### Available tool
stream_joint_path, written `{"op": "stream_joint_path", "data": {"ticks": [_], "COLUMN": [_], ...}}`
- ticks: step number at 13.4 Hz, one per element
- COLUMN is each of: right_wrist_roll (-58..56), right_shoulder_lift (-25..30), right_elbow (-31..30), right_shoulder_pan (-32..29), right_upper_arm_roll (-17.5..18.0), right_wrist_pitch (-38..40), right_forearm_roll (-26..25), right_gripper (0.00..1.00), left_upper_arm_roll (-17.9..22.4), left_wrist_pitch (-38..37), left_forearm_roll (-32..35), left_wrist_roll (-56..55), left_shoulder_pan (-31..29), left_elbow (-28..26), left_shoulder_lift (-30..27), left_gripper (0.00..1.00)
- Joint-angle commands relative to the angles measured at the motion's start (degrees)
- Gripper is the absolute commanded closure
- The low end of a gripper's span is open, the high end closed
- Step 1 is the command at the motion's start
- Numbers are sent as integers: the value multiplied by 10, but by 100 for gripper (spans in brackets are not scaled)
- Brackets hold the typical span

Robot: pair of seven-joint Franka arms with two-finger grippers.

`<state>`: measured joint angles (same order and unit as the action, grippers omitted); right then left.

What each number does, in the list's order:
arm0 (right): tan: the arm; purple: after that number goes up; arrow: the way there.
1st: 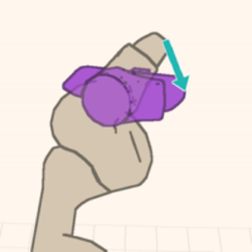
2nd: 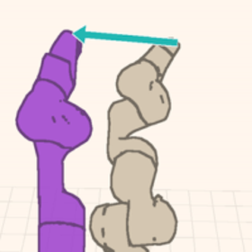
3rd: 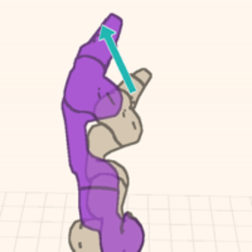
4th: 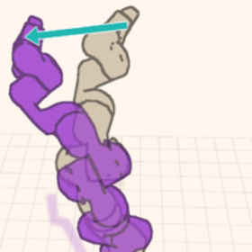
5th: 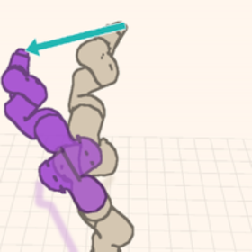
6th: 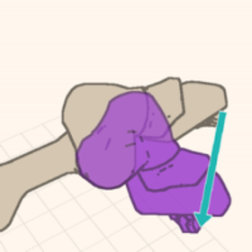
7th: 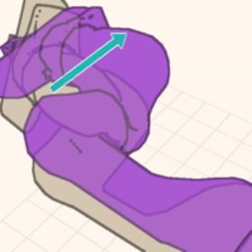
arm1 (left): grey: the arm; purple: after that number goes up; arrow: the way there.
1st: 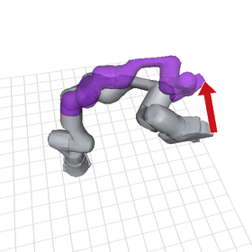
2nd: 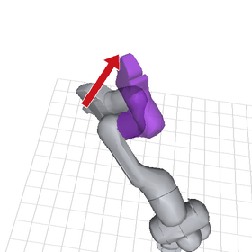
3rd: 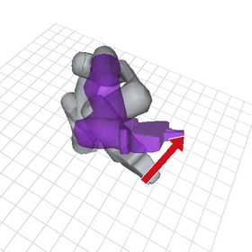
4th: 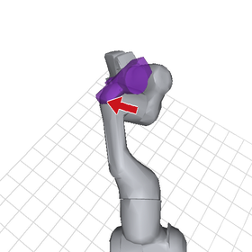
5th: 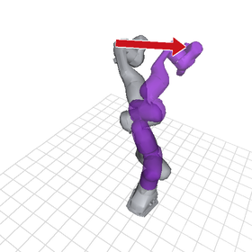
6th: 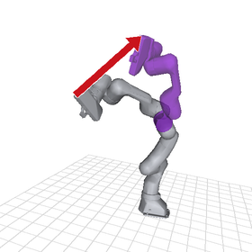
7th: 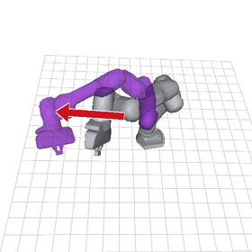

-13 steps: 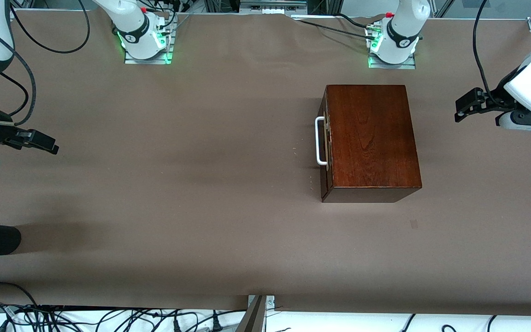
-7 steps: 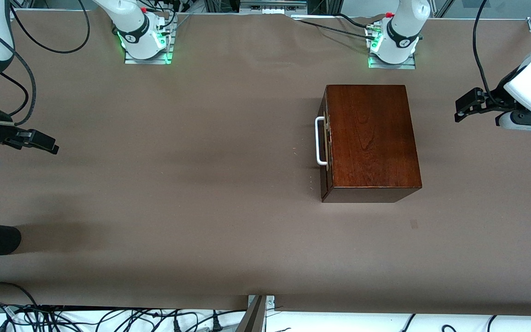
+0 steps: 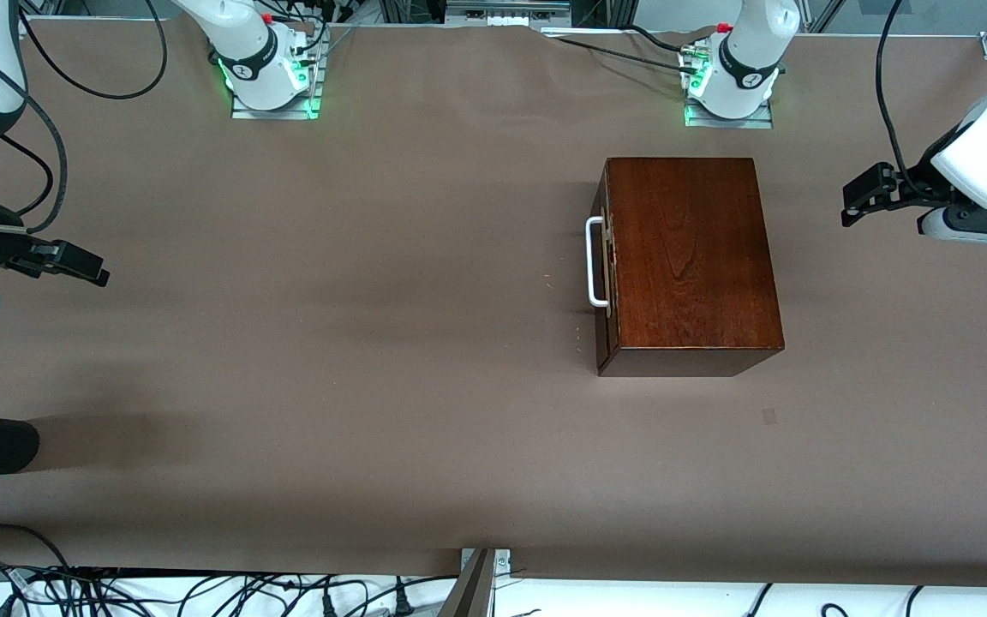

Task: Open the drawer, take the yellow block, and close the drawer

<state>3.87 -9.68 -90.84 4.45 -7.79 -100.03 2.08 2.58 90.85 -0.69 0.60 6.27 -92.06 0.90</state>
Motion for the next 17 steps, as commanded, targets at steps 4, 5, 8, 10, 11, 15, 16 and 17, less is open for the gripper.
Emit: {"op": "stream_joint_path", "data": {"ticks": [4,5,8,10,11,15,16,17], "right_wrist_roll": [-11,-11,-11,-11,-11,-11,-11,-11], "right_shoulder_lift": [0,-1,-1,-1,-2,-3,-3,-3], "right_elbow": [3,3,3,3,3,3,3,3], "right_shoulder_pan": [-2,-2,-2,-2,-2,-2,-1,-1], "right_upper_arm_roll": [0,-1,0,-1,-1,0,0,-1], "right_wrist_pitch": [5,5,5,5,5,5,5,5], "right_forearm_roll": [12,12,12,12,12,12,12,12], "right_gripper": [0,0,0,0,0,0,0,0], "left_upper_arm_roll": [-26,-26,-27,-26,-27,-52,-79,-105], "left_wrist_pitch": [-8,-9,-8,-8,-6,23,37,52], "left_forearm_roll": [9,10,10,11,10,11,16,37], "left_wrist_roll": [-20,-20,-30,-52,-56,-159,-198,-242], "left_shoulder_pan": [6,13,45,84,101,174,175,181], "left_elbow": [46,52,58,92,97,99,99,98], "left_shoulder_lift": [35,38,48,80,86,125,139,154], "left_gripper": [0,0,0,0,0,0,0,0]}}
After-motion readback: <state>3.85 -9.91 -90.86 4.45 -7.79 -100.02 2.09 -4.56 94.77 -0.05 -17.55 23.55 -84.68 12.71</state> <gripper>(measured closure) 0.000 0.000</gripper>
